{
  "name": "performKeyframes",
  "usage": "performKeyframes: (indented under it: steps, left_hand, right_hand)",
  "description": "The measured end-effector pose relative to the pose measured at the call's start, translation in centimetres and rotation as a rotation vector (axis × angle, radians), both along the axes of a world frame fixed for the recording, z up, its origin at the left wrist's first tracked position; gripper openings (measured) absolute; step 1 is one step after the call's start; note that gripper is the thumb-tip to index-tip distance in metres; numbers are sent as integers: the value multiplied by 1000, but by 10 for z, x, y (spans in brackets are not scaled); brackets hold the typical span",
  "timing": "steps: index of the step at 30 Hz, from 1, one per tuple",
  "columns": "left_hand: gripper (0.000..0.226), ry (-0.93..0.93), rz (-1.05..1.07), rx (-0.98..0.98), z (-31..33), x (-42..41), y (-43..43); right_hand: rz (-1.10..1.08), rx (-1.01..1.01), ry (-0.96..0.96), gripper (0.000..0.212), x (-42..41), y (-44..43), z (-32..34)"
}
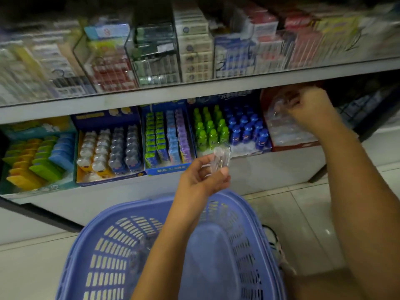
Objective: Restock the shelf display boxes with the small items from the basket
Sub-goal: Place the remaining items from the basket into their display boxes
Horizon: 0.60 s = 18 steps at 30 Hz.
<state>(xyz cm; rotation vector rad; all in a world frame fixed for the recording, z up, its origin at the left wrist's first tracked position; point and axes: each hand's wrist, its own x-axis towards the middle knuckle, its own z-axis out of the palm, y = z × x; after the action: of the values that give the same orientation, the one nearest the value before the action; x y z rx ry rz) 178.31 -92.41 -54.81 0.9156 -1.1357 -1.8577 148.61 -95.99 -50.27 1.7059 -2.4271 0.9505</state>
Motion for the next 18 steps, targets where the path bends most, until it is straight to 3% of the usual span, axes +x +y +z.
performKeyframes:
  steps: [7, 12, 18]
  left_hand:
    - [32, -4, -29, 40, -16, -18, 1]
    - [32, 22, -46, 98, -21, -34, -2]
    - [37, 6, -67, 111, -25, -47, -6]
  right_hand:
    - [20, 141, 60, 30, -38, -32, -32]
    - [90, 90, -99, 33, -53, -46, -32]
    - [192, 279, -195, 41, -53, -58, -37]
